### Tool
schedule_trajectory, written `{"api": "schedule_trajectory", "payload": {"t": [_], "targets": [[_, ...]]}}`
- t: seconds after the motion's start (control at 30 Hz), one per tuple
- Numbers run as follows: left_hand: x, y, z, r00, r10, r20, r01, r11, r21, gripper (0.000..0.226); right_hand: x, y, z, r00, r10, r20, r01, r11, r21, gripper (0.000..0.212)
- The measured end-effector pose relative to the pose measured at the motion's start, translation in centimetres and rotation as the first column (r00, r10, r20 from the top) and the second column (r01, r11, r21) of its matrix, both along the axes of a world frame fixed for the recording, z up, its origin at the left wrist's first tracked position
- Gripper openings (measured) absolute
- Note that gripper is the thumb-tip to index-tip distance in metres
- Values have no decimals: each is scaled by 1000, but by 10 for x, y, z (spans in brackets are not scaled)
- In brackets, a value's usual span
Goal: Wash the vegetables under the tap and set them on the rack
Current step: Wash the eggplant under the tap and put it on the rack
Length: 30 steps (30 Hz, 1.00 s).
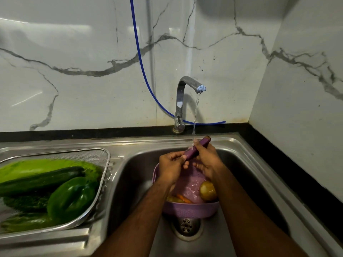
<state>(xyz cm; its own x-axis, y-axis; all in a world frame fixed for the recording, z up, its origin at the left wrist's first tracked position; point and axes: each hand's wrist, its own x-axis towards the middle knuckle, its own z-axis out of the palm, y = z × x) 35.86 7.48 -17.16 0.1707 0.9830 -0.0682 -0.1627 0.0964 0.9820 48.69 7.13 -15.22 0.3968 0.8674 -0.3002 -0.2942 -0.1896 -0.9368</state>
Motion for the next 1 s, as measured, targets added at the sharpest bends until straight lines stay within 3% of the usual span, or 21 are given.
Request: {"api": "schedule_trajectory", "payload": {"t": [0.1, 0.2, 0.3, 0.37, 0.53, 0.6, 0.7, 0.83, 0.9, 1.0], "targets": [[1, 1, 0, 998, 10, 62, -9, 1000, -22, 17, -2, -1, 1, 991, 26, -129, -17, 997, 69, 36], [2, -1, -1, 996, 1, 93, 2, 999, -35, 14, -1, 0, -1, 990, 114, -87, -106, 990, 93, 44], [2, 0, -5, 984, 84, -154, -67, 991, 114, 17, 1, -3, -1, 967, 227, 111, -236, 969, 68, 39], [0, 4, -10, 921, 195, -338, -96, 953, 288, 33, 3, -5, 0, 925, 280, 258, -297, 955, 28, 44], [-14, 13, -13, 749, 349, -563, -64, 884, 464, 64, 9, -9, 2, 875, 183, 448, -222, 974, 36, 44], [-17, 17, -16, 740, 309, -598, -12, 895, 447, 57, 7, -7, 2, 891, 135, 433, -179, 982, 62, 42], [-18, 20, -23, 795, 214, -568, 38, 916, 399, 39, 4, -7, 2, 921, 112, 374, -164, 980, 110, 28], [-18, 19, -24, 842, 116, -526, 117, 914, 389, 32, 2, -2, -1, 958, 90, 274, -134, 980, 147, 25], [-17, 16, -19, 891, 64, -449, 124, 917, 379, 19, 1, 0, -2, 977, 118, 180, -140, 984, 114, 25], [-13, 7, -10, 951, -112, -287, 175, 963, 206, 20, -4, 1, 2, 993, 115, -26, -111, 987, 119, 27]]}}
